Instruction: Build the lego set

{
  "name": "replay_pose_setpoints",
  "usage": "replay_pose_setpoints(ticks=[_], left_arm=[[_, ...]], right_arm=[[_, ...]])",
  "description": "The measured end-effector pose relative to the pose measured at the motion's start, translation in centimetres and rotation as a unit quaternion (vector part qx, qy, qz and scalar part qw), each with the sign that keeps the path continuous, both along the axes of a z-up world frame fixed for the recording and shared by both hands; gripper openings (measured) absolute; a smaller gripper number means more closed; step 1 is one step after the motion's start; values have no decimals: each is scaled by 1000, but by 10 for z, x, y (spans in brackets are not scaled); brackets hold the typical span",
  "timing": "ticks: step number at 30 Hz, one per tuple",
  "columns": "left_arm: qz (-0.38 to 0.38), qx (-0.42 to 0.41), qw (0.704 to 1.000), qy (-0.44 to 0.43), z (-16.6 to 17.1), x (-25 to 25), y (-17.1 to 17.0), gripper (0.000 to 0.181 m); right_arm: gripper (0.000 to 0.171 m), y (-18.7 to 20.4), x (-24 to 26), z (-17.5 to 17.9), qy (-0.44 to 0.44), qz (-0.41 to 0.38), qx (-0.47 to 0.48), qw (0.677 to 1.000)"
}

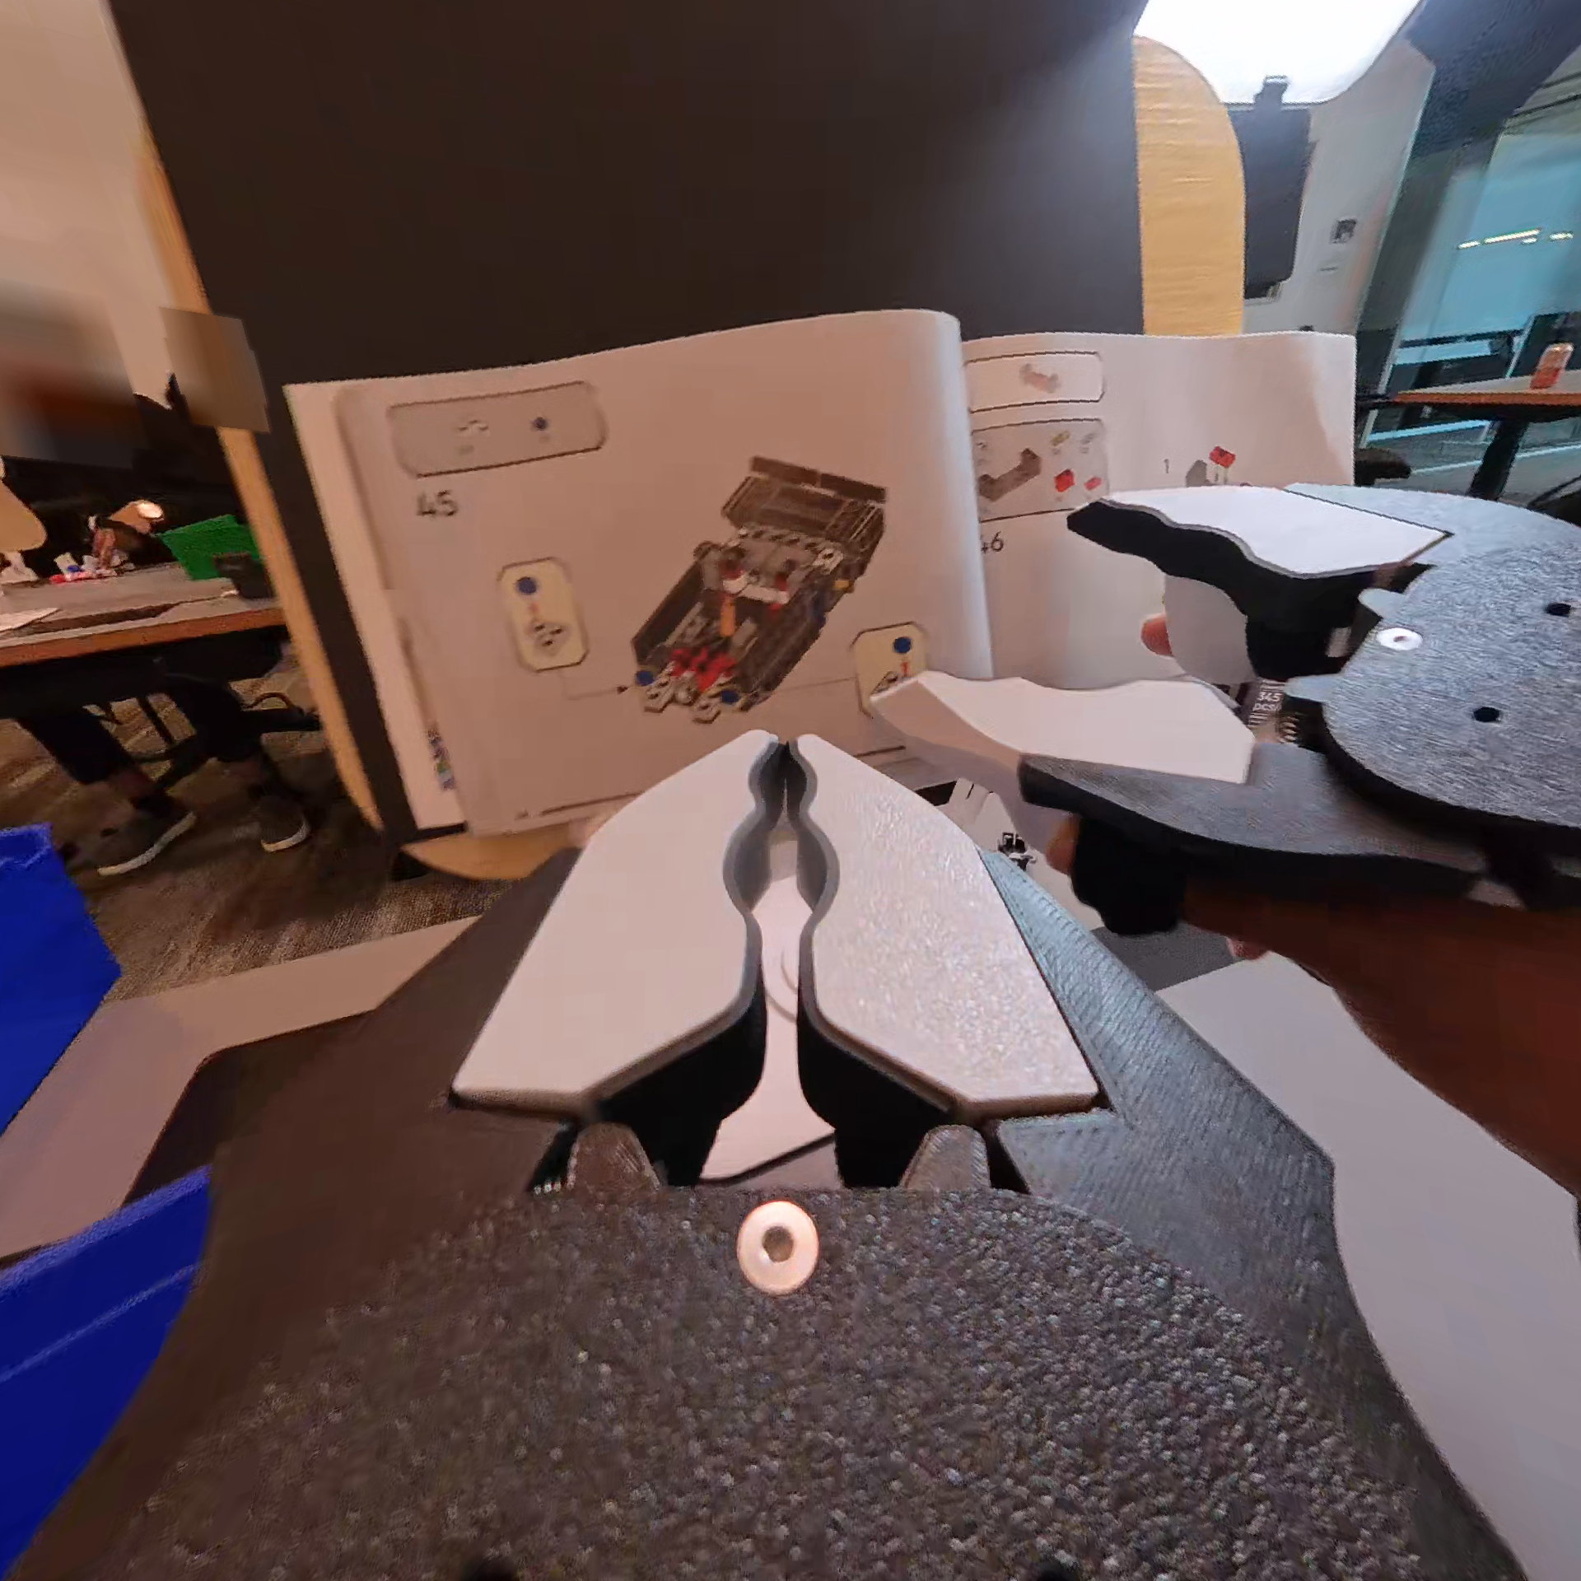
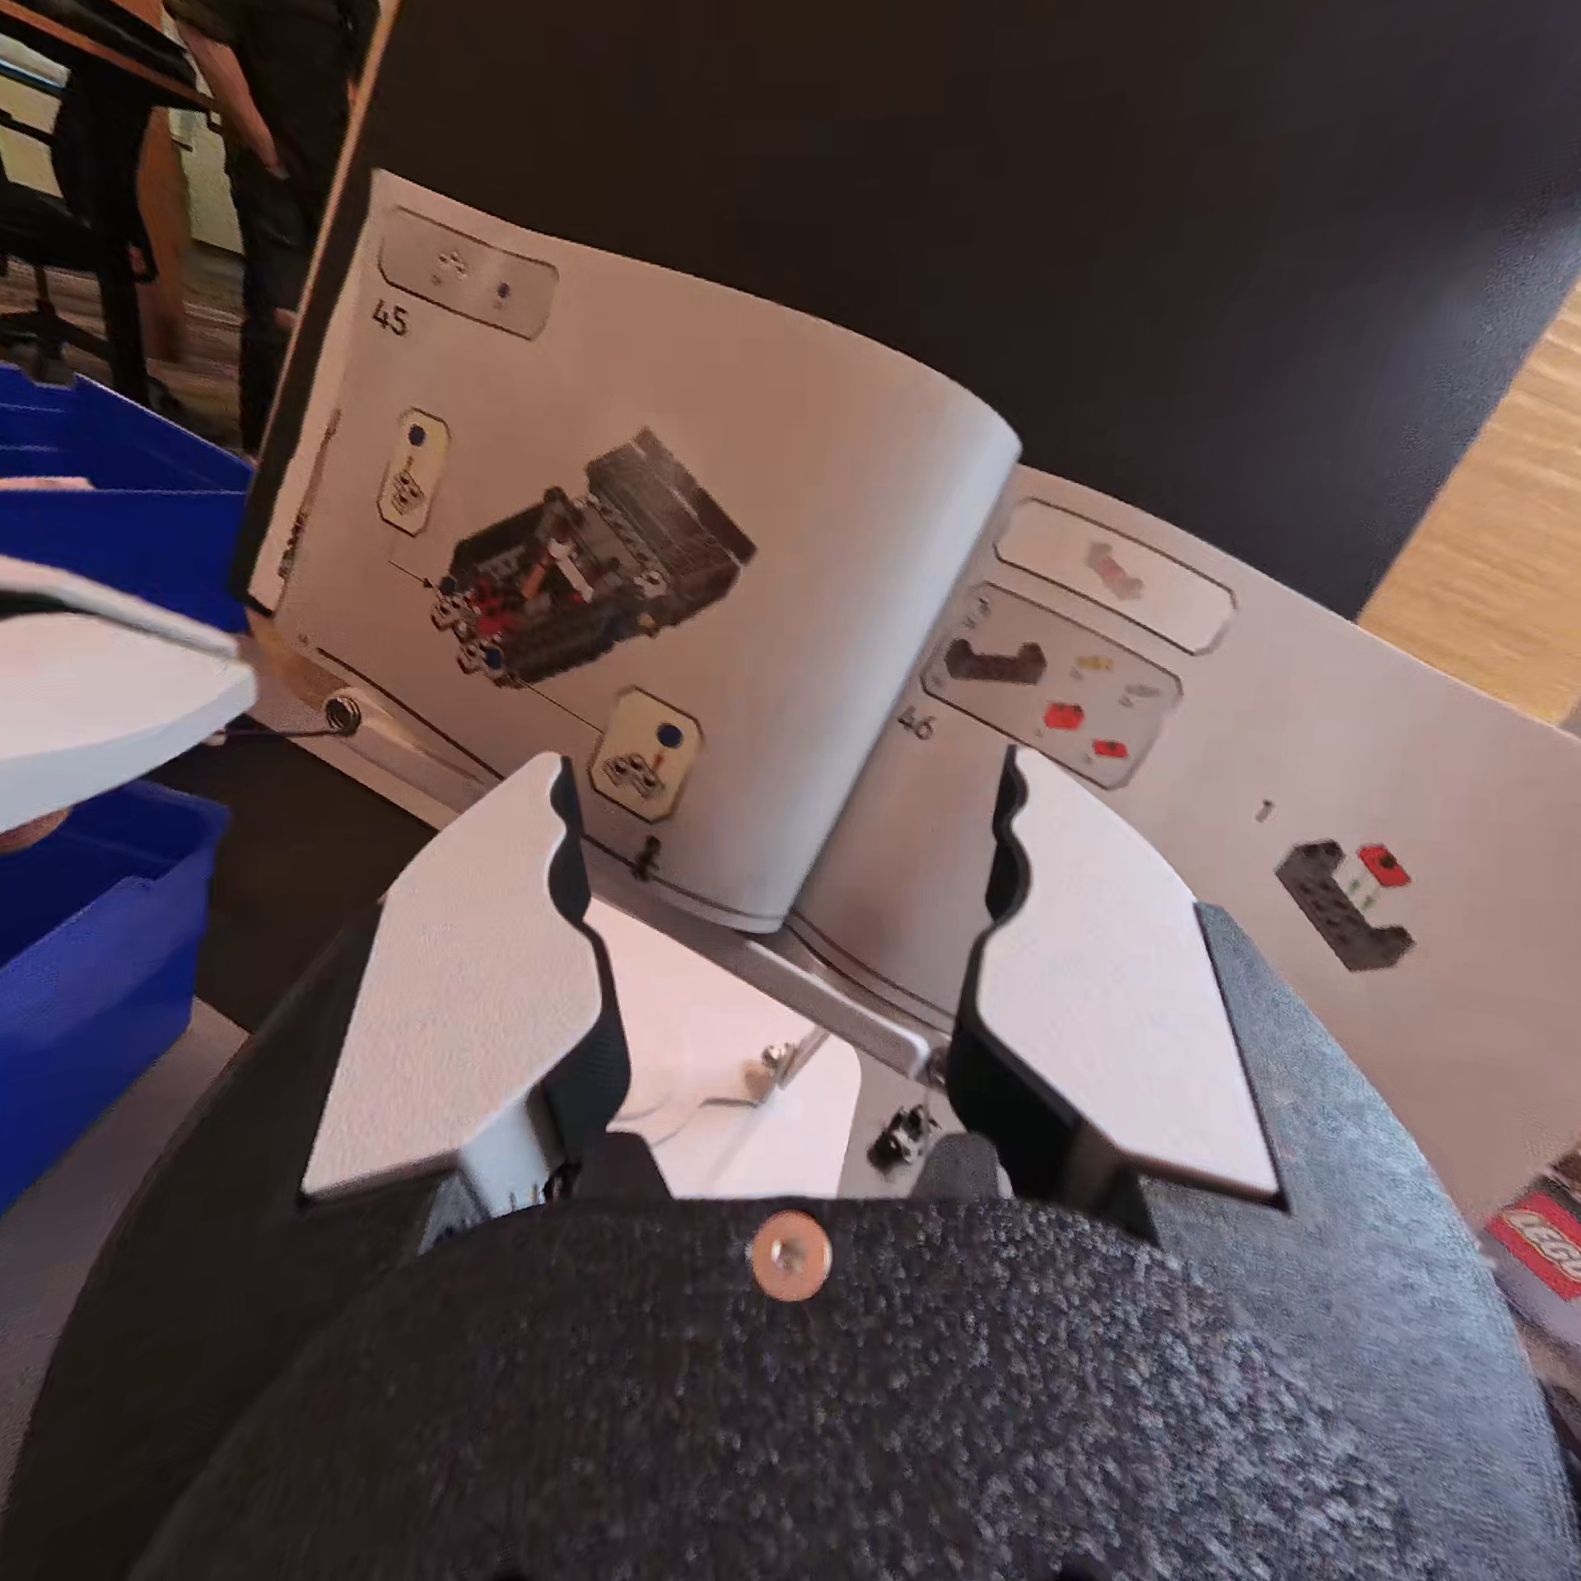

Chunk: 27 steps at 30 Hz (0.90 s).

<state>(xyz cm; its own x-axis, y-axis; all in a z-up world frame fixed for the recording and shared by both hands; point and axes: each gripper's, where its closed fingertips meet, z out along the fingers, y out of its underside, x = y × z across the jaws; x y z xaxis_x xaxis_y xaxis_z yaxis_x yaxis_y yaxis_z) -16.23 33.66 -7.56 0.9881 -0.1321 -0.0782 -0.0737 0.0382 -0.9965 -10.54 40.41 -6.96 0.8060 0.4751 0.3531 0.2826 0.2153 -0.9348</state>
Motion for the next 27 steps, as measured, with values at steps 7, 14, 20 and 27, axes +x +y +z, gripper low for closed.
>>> replay_pose_setpoints(ticks=[7,14,20,27], left_arm=[[-2,10,999,-39,-4,-19,-38,0],[-6,26,998,-50,-3,-31,-54,0],[-8,29,998,-58,-4,-39,-56,0],[-3,27,998,-55,-8,-42,-56,0]], right_arm=[[94,10,-24,7,-19,-39,29,999],[78,20,-18,6,-55,-67,46,995],[72,23,-11,3,-58,-56,34,996],[76,13,-13,8,-52,-23,36,998]])
